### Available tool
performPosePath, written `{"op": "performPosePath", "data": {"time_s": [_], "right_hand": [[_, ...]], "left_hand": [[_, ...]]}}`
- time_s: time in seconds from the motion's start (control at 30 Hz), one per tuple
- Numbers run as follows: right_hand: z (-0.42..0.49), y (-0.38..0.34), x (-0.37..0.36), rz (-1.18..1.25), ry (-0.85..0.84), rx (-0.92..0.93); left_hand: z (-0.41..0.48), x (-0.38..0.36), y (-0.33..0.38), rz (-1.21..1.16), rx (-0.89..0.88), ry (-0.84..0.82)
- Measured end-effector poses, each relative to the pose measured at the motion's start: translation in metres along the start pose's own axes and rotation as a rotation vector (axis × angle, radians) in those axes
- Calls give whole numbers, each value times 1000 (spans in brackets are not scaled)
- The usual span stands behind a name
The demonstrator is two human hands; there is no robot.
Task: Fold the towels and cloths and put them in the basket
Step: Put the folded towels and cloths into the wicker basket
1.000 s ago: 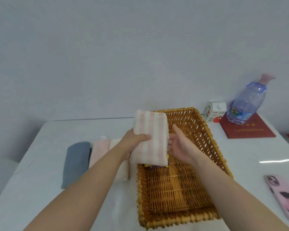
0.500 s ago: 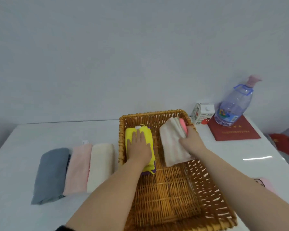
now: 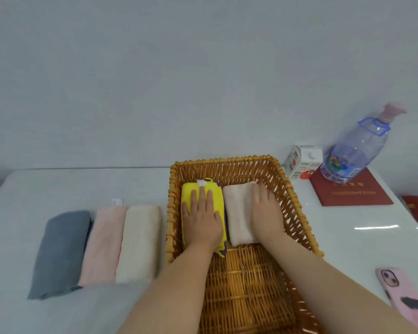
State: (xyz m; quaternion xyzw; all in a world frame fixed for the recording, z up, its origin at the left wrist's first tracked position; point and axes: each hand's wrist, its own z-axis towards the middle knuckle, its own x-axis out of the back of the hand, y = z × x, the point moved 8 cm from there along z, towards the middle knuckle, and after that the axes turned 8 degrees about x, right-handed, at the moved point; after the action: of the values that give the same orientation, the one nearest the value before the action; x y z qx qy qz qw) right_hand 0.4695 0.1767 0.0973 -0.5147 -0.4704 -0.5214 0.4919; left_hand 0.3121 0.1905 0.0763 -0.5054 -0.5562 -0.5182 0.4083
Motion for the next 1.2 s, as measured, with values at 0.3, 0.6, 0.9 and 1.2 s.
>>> {"op": "performPosePath", "data": {"time_s": [0.3, 0.6, 0.9, 1.2], "right_hand": [[-7, -2, -65, 106, -256, 158], [-20, -31, 17, 284, -5, 130], [-44, -133, 95, 649, 168, 121], [-61, -277, 26, 1002, -210, -220]], "left_hand": [[3, -3, 3, 8, -2, 17], [-11, 45, 3, 58, -118, -45], [-57, 111, -94, -127, -186, 134], [-57, 32, -252, -156, 83, -273]]}}
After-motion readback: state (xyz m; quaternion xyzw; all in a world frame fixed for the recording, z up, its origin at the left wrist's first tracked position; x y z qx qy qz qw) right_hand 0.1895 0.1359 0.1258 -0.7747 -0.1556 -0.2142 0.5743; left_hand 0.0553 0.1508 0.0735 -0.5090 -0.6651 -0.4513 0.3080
